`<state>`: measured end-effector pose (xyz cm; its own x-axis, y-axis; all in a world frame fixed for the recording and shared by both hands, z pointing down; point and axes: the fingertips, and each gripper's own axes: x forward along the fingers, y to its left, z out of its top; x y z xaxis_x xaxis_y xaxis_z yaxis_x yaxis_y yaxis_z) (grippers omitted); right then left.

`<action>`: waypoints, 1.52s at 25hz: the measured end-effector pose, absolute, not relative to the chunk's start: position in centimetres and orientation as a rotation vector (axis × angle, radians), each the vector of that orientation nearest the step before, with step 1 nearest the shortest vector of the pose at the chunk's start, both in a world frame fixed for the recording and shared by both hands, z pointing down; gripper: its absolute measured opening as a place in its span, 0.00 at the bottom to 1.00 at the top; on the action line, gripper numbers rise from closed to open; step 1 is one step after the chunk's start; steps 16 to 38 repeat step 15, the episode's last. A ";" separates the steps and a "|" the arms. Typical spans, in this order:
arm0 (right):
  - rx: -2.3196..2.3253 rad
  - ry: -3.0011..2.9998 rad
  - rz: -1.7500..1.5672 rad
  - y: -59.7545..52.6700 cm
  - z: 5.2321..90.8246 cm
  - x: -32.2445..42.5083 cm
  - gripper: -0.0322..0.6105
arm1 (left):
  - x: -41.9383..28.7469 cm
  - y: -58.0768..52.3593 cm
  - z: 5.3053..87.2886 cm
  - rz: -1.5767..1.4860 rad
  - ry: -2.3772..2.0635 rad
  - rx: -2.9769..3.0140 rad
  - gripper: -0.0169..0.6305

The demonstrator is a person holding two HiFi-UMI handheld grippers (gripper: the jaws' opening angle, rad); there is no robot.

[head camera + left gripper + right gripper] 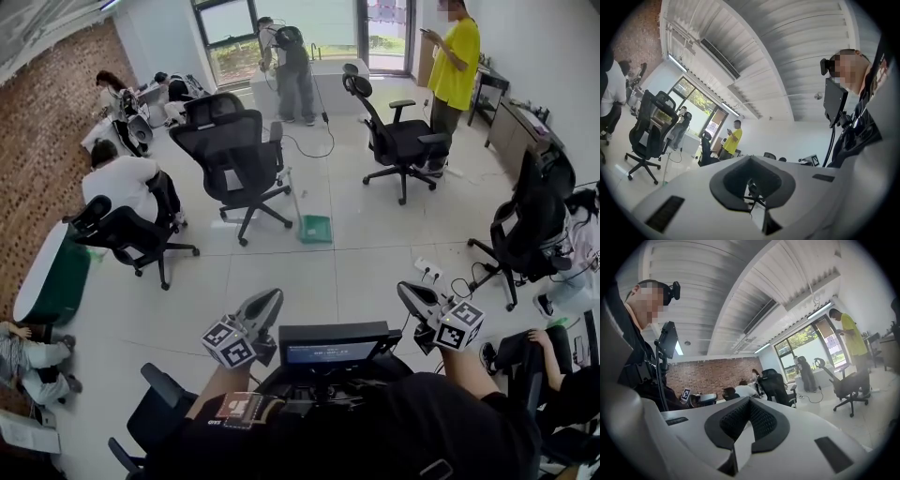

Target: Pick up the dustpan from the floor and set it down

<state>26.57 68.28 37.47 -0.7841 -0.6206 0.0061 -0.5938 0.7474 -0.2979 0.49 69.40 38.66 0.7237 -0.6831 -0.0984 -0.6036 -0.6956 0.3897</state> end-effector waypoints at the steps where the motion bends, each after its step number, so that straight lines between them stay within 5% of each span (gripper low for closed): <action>1: -0.991 2.852 -0.436 68.1 37.2 26.2 0.06 | 0.0 69.2 38.6 -0.334 -1.005 2.595 0.06; 38: -1.006 2.870 -0.397 67.2 36.2 22.5 0.06 | -3.3 67.6 37.4 -0.334 -0.972 2.615 0.06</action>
